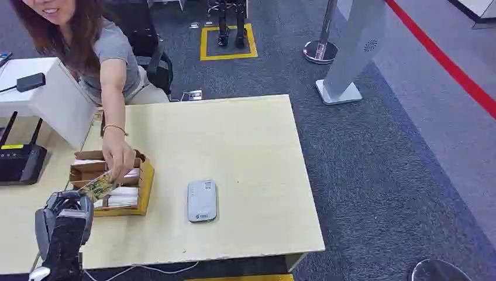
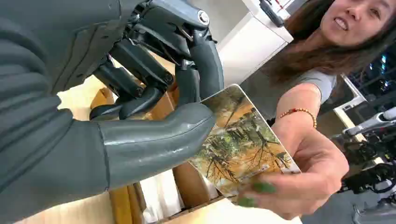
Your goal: Pass the card to the sensor for recognition and then transmit it.
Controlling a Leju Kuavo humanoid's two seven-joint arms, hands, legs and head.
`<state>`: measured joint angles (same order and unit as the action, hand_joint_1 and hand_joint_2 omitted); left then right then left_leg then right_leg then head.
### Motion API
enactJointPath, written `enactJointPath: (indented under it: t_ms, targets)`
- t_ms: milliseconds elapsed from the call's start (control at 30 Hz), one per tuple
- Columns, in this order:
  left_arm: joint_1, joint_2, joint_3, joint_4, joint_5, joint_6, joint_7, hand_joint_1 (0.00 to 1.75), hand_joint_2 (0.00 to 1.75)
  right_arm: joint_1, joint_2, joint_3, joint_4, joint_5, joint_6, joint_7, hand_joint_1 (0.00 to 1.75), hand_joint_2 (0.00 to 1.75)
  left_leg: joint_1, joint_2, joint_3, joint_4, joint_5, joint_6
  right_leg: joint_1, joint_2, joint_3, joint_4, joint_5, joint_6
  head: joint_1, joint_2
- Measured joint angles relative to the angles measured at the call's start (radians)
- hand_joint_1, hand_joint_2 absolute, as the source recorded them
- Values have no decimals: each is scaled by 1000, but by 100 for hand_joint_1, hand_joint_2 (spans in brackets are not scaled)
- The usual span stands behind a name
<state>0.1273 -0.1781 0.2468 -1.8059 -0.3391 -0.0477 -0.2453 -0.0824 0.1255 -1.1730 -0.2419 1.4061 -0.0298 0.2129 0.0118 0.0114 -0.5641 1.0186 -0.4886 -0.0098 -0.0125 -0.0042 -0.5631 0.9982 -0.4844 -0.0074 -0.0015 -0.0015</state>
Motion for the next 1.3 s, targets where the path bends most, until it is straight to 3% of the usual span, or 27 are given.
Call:
enactJointPath:
  t_ms: [267,567,1067,1100,1300]
  targets:
    - [9,0,-1,0,-11,-5,-12,175,175,0,0,0,0,3,1,-3,0,0,0,0,0,0,0,0,0,0,0,0,0,0,0,0]
    - [10,-10,-97,0,-230,61,-16,175,175,0,0,0,0,3,3,-9,0,0,0,0,0,0,0,0,0,0,0,0,0,0,0,0]
    - [10,-11,-153,0,-279,81,-14,175,175,0,0,0,0,4,3,-16,0,0,0,0,0,0,0,0,0,0,0,0,0,0,0,0]
    - [9,-11,-160,2,-316,99,-13,175,175,0,0,0,0,5,3,-16,0,0,0,0,1,0,0,0,0,0,0,0,0,0,0,0]
    - [-10,-8,-252,42,-770,304,65,175,175,-2,0,5,0,25,3,-19,0,0,-1,0,0,0,0,0,-1,0,0,0,0,0,0,0]
